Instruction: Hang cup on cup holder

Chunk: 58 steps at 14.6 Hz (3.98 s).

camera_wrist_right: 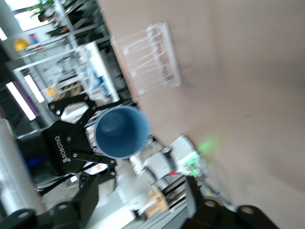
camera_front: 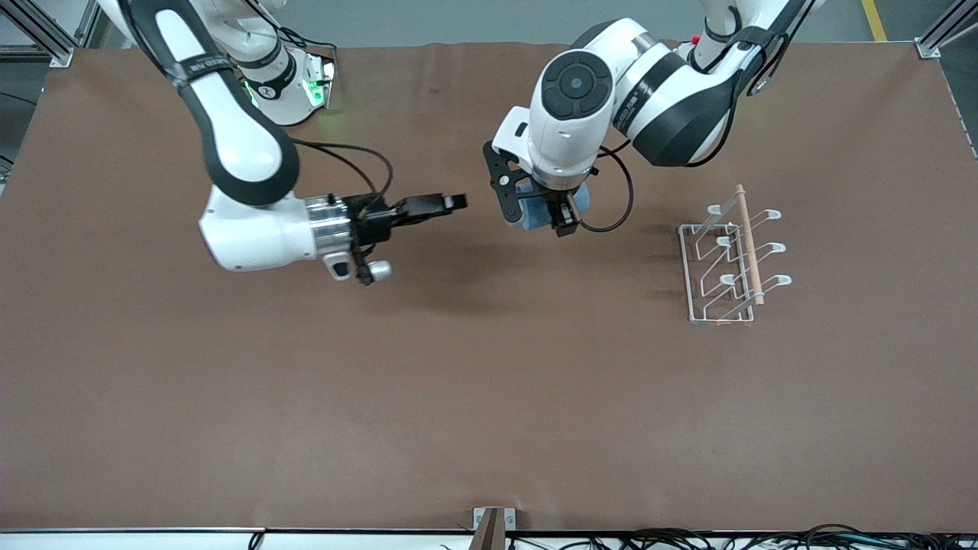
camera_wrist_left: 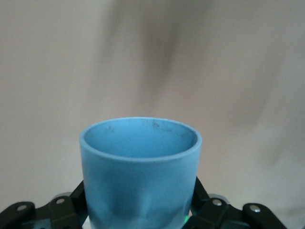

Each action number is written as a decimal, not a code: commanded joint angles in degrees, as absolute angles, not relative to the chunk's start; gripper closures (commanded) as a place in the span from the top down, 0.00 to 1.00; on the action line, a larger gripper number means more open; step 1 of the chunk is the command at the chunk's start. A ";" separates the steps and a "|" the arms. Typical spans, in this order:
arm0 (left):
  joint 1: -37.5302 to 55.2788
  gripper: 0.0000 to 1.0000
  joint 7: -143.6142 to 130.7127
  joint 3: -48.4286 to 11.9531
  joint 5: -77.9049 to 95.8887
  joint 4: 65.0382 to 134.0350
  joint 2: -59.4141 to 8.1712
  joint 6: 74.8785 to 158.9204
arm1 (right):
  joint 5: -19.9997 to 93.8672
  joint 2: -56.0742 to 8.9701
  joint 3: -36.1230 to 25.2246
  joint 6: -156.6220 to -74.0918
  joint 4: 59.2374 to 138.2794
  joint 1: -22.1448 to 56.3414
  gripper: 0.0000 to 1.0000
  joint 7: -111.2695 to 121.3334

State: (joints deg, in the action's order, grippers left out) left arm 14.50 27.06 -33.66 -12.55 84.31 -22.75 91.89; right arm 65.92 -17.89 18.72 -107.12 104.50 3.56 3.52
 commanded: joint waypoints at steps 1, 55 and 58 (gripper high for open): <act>16.00 0.02 29.95 -33.92 -22.29 85.07 -22.41 83.96 | 55.77 -13.63 13.12 -106.61 106.44 2.90 1.00 -0.08; -4.12 1.00 -6.76 -33.57 -40.20 82.19 -25.32 80.06 | -0.97 -1.93 -0.88 -82.00 81.47 -3.52 1.00 0.09; -1.15 1.00 -6.94 -24.82 -27.90 78.14 -20.85 82.96 | -0.88 -1.93 -0.88 -82.44 81.47 -3.52 1.00 0.00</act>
State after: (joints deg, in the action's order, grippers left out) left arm -2.43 -6.73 -29.76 -34.49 80.02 -24.09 81.27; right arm -0.15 -2.57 -1.75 -82.07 80.89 -2.61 -0.51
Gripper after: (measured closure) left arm 0.000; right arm 0.000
